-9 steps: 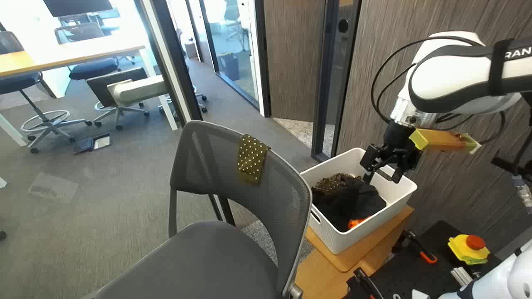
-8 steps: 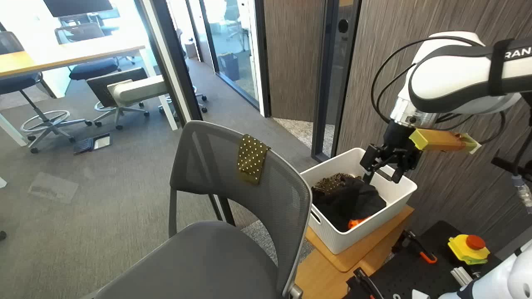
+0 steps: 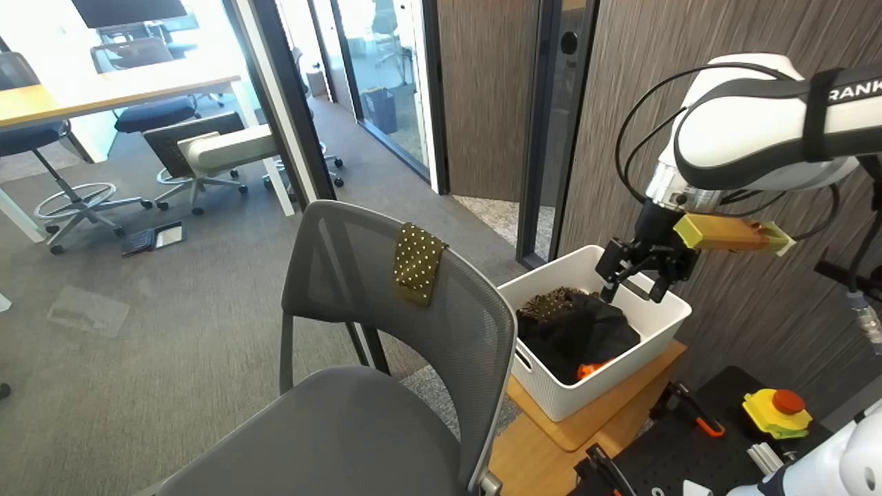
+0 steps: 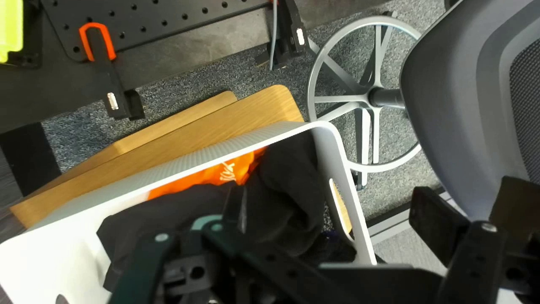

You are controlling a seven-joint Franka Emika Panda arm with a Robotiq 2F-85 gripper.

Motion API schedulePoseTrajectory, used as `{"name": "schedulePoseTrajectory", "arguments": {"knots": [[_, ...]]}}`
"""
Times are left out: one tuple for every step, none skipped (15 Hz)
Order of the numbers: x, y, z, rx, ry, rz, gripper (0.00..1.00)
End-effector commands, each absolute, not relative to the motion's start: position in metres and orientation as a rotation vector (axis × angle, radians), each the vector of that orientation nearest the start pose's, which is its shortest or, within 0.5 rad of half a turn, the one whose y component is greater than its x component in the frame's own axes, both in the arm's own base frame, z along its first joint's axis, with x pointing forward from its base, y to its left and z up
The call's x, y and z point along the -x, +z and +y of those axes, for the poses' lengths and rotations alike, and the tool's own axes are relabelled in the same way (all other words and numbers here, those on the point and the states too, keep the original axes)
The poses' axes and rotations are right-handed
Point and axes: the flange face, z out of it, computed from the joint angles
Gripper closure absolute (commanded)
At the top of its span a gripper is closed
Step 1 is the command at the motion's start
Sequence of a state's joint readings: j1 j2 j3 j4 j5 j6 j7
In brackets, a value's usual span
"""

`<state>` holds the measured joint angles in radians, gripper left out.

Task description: Put the sparkly sock on the head rest

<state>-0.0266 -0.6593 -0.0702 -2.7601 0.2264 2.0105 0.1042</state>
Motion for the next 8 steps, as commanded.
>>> {"name": "schedulePoseTrajectory", "arguments": {"knots": [[-0.356,0.391,-0.02,2.905,0.07,0.59,0.0],[-0.37,0.387,-0.02,2.925,0.048,0.605,0.0],[-0.381,0.383,-0.02,2.942,0.033,0.601,0.0],[-0.397,0.376,-0.021,2.954,0.022,0.627,0.0],[-0.409,0.369,-0.022,2.96,0.021,0.658,0.0],[-0.424,0.359,-0.021,2.969,0.031,0.688,0.0],[-0.436,0.35,-0.02,2.98,0.043,0.72,0.0],[-0.448,0.339,-0.019,2.989,0.064,0.744,0.0]]}}
